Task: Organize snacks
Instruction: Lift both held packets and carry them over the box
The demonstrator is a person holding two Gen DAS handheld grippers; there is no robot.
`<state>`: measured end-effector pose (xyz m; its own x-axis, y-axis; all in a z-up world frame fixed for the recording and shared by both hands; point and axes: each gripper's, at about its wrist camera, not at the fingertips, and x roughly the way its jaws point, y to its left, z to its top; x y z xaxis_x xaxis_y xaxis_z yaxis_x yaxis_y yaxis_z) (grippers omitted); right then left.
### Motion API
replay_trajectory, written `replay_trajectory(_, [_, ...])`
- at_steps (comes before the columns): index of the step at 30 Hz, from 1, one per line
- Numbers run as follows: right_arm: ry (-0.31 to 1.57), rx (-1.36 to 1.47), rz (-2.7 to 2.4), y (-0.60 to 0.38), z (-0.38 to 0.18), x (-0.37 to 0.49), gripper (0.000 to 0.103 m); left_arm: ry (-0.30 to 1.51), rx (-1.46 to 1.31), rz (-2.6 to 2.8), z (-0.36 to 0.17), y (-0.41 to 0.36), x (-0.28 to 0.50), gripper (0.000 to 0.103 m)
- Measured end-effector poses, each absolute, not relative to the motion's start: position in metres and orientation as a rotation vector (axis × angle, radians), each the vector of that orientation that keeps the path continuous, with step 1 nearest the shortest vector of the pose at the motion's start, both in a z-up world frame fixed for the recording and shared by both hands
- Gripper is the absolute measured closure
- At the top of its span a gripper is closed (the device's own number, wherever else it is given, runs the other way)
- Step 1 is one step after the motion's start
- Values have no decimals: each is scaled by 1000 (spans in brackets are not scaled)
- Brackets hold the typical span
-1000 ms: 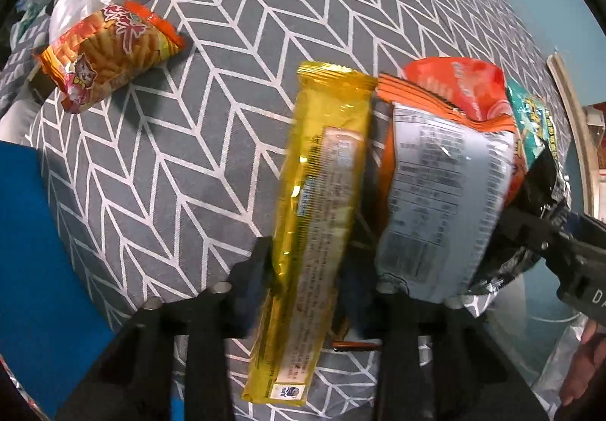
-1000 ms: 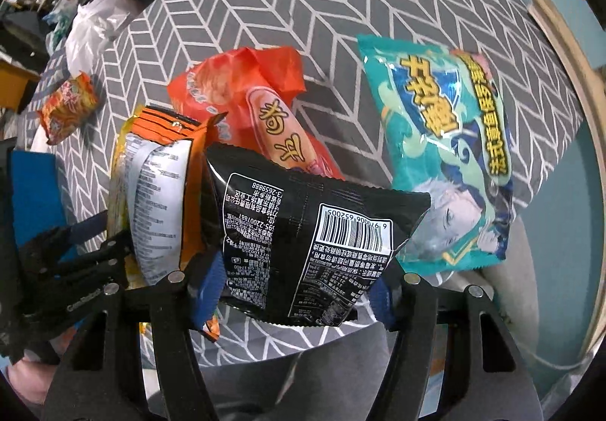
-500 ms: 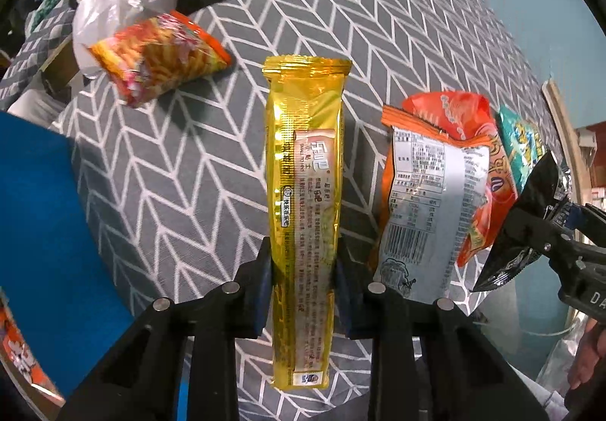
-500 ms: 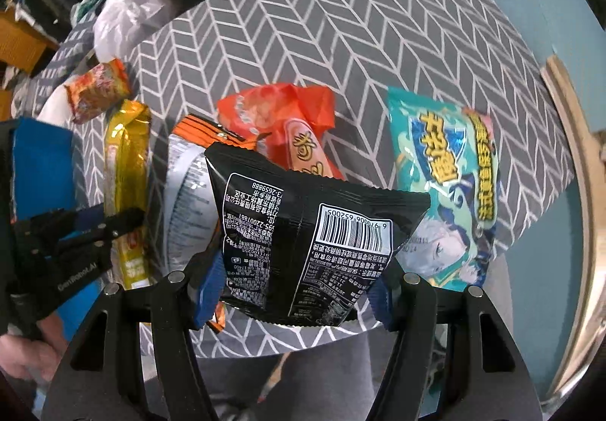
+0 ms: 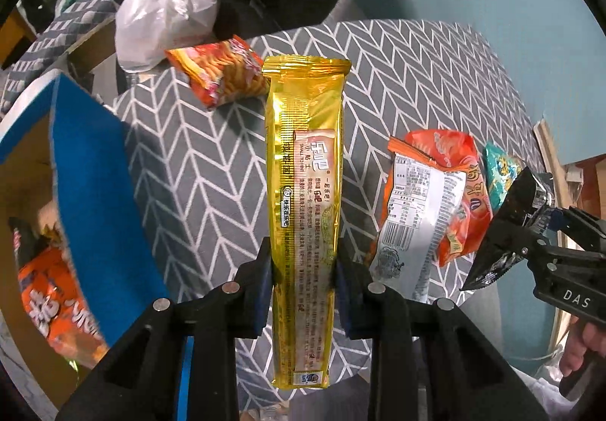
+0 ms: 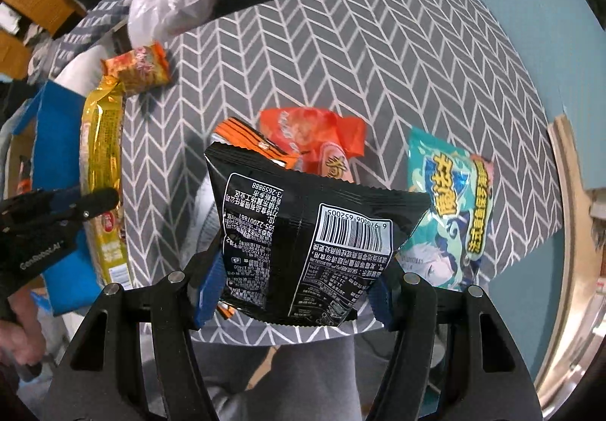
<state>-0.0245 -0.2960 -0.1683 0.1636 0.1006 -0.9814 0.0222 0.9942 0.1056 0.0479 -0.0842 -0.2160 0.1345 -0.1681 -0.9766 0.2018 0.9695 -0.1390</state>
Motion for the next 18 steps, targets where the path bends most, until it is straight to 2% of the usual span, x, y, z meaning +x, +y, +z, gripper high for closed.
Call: replay_trajectory(18, [1350, -51, 252, -239, -120, -5, 38, 1330, -135, -137, -158, -31, 28, 74])
